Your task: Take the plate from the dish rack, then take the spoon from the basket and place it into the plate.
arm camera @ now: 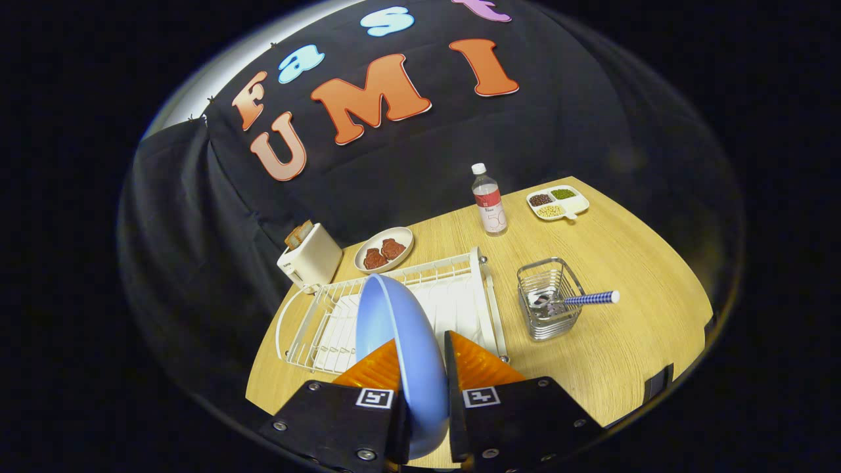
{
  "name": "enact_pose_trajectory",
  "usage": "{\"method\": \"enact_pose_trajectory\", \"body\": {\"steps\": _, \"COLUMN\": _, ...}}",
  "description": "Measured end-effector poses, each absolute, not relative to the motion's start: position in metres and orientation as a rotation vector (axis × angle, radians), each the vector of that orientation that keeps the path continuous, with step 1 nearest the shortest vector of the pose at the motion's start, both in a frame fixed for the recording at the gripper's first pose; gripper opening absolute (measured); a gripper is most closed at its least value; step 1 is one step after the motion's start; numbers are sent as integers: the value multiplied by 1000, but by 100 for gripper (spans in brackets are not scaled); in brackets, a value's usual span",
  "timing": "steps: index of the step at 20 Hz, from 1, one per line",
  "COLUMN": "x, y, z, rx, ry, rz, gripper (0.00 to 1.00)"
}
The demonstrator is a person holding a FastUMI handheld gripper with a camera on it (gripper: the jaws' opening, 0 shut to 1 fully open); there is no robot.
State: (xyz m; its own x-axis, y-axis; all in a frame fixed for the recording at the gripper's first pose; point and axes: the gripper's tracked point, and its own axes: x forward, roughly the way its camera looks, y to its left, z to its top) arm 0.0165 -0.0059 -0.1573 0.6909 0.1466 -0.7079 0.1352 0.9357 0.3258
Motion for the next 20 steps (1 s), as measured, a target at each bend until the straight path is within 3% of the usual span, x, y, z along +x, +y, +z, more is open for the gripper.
{"method": "enact_pose_trajectory", "body": {"steps": 5, "x": -24, "y": 8, "z": -170, "rx": 465, "ry": 823, "rz": 84, "gripper": 24}}
{"method": "enact_pose_trajectory", "body": {"steps": 20, "x": -81, "y": 11, "z": -258, "rx": 512, "ry": 971, "rz": 84, "gripper": 25}}
